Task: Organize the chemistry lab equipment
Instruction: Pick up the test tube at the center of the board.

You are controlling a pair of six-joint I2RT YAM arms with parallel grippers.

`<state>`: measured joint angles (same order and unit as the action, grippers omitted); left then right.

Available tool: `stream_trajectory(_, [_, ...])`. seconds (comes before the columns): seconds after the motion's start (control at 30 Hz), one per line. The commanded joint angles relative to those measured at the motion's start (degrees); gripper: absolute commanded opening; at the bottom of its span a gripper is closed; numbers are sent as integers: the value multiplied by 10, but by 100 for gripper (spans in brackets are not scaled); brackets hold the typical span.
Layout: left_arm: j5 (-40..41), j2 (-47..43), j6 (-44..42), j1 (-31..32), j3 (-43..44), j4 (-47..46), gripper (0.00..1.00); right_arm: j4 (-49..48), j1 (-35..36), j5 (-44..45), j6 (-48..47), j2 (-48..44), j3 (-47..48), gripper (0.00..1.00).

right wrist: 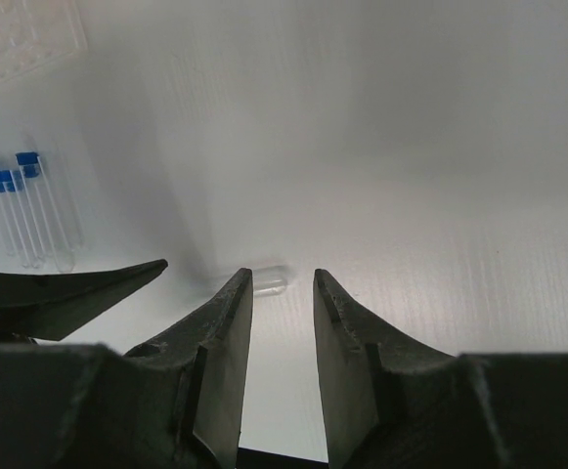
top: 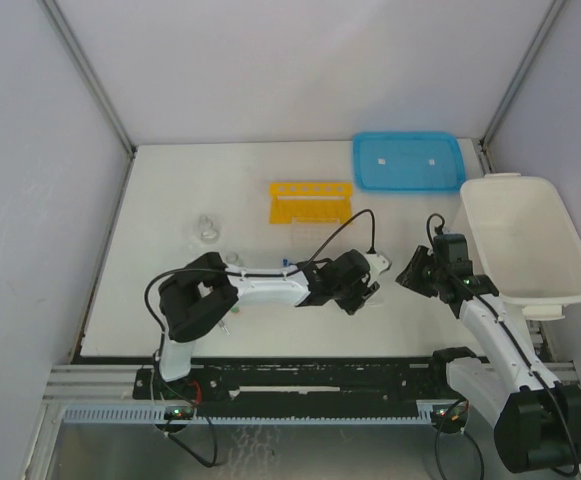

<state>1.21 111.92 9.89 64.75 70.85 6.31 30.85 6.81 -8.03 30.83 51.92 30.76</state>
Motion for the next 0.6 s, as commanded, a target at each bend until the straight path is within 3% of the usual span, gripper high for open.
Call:
stream_trajectory(0.0, [-12, 7, -1, -1, 36, -14, 49, -21, -2, -2, -9, -5, 2, 31])
stream_trajectory(0.33, [-15, 21, -2, -1, 43, -14, 46, -23, -2, -5, -10, -5, 0, 31])
stream_trajectory(0.57, [-27, 18, 2, -1, 28, -24, 36, -23, -2, -6, -9, -5, 0, 31])
